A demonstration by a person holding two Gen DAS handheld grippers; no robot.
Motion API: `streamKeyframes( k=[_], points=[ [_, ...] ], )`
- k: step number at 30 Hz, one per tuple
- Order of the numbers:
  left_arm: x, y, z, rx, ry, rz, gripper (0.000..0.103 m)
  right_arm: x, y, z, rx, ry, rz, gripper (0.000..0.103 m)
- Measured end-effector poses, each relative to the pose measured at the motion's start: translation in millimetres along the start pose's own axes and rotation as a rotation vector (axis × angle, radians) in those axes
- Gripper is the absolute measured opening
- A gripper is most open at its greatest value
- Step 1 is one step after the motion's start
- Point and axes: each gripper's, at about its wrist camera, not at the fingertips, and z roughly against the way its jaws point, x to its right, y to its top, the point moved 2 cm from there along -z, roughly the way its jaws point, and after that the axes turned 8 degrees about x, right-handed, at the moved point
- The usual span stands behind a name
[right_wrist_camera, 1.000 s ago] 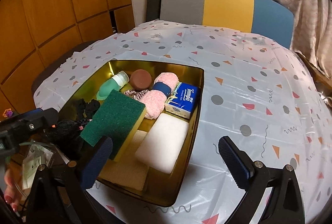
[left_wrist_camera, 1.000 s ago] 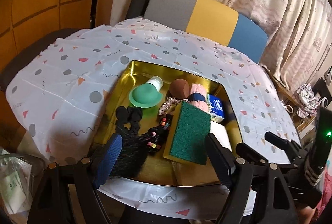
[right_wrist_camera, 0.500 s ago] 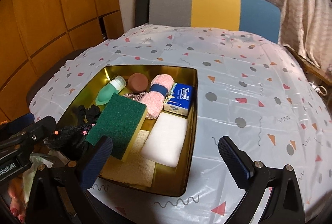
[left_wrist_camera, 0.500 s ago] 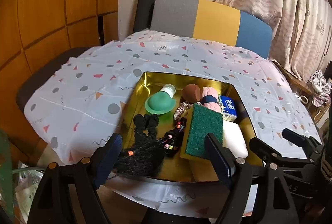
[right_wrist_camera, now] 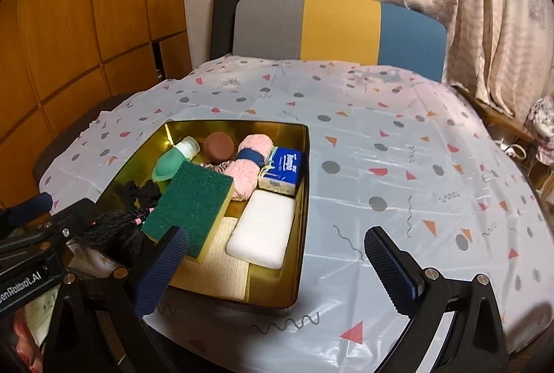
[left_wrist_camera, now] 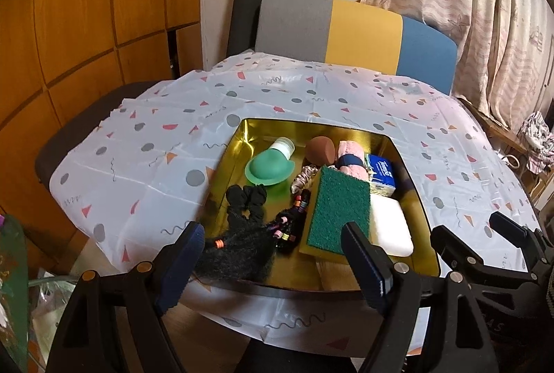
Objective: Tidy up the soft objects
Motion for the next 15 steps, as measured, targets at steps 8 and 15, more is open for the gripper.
streamKeyframes(
  k=[8,15],
  points=[
    [1.4,-7.0,-1.8,-0.010,0.041,-0.018,0.082,-0.5,-2.5,-3.4,-0.027,-0.039,-0.015,0.103],
    [0.5,-9.1,-3.7,-0.027,0.046,-0.019,0.082,-1.0,-3.8,-4.0,-0.040,-0.037,-0.023,0.103]
  ],
)
